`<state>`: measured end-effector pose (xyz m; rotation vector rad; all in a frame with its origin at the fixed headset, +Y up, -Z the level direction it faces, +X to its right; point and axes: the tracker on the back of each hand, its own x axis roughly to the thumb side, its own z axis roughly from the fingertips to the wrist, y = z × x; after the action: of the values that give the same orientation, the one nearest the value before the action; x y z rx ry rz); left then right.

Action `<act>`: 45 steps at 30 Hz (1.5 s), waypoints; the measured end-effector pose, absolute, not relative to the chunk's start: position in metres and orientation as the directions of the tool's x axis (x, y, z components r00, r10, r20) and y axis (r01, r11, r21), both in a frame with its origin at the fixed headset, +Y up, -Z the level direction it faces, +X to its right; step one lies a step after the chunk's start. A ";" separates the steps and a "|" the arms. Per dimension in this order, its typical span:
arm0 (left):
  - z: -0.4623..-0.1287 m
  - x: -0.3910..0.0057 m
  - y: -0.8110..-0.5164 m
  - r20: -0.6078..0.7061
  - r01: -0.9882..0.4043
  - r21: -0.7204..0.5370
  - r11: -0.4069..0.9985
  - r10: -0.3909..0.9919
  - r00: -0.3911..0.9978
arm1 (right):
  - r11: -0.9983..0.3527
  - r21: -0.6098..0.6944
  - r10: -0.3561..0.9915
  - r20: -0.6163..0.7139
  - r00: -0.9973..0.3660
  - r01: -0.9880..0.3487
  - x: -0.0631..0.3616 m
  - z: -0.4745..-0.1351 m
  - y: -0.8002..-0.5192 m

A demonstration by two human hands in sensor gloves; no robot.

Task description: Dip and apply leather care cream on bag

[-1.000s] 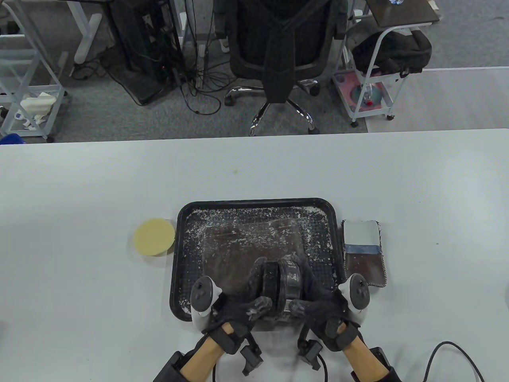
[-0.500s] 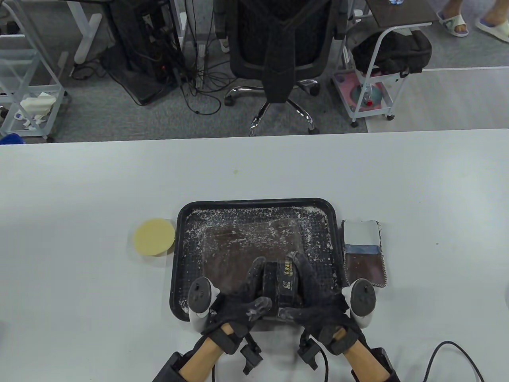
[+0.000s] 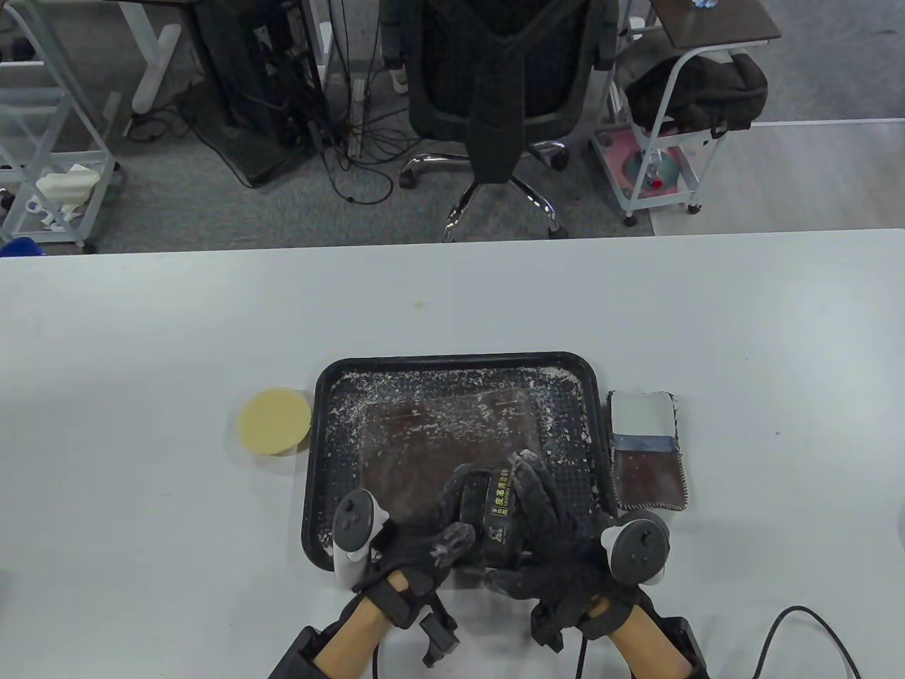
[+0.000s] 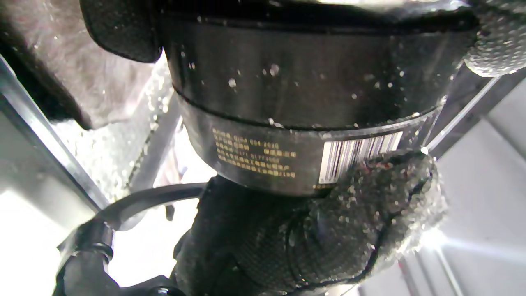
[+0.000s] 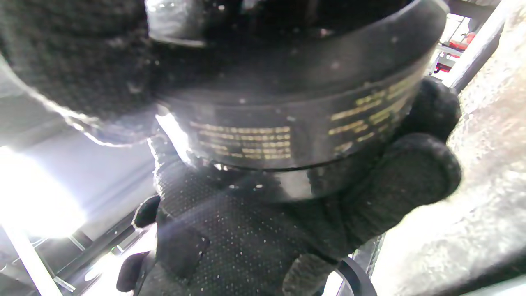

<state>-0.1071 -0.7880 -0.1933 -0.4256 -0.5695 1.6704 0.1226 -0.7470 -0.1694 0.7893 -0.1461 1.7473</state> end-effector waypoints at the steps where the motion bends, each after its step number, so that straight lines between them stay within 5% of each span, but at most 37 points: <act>1: -0.194 -0.107 -0.789 0.022 -0.802 -0.589 -0.103 0.990 -0.143 | -0.353 0.309 0.794 0.597 -0.109 -0.883 0.121 -0.167 -0.746; 4: -0.193 -0.108 -0.794 -0.030 -0.785 -0.599 -0.154 0.985 -0.171 | -0.464 0.243 0.728 0.653 -0.210 -0.852 0.119 -0.165 -0.742; 11: -0.192 -0.108 -0.791 -0.001 -0.773 -0.616 -0.150 0.982 -0.189 | -0.383 0.234 0.782 0.597 -0.178 -0.894 0.118 -0.167 -0.748; 17: -0.191 -0.107 -0.769 0.291 -0.807 -0.583 0.100 0.952 -0.093 | 0.020 0.350 0.952 0.279 0.125 -0.936 0.121 -0.173 -0.765; 26: -0.189 -0.106 -0.765 0.389 -0.773 -0.602 0.200 0.919 -0.065 | 0.309 0.402 0.950 -0.088 0.300 -0.862 0.122 -0.176 -0.784; 31: -0.189 -0.107 -0.764 0.364 -0.778 -0.596 0.199 0.930 -0.041 | 0.191 0.371 0.966 0.090 0.240 -0.909 0.123 -0.176 -0.773; 37: -0.194 -0.109 -0.780 0.115 -0.759 -0.645 -0.087 0.971 -0.209 | -0.281 0.294 0.867 0.486 -0.110 -0.913 0.114 -0.164 -0.752; 45: -0.196 -0.110 -0.783 0.021 -0.728 -0.672 -0.135 0.979 -0.201 | -0.251 0.277 0.859 0.505 -0.082 -0.927 0.110 -0.162 -0.756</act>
<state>-0.1105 -0.7828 -0.1956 -0.5115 -0.6635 1.6751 0.1101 -0.7555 -0.1616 0.6855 -0.1328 1.6931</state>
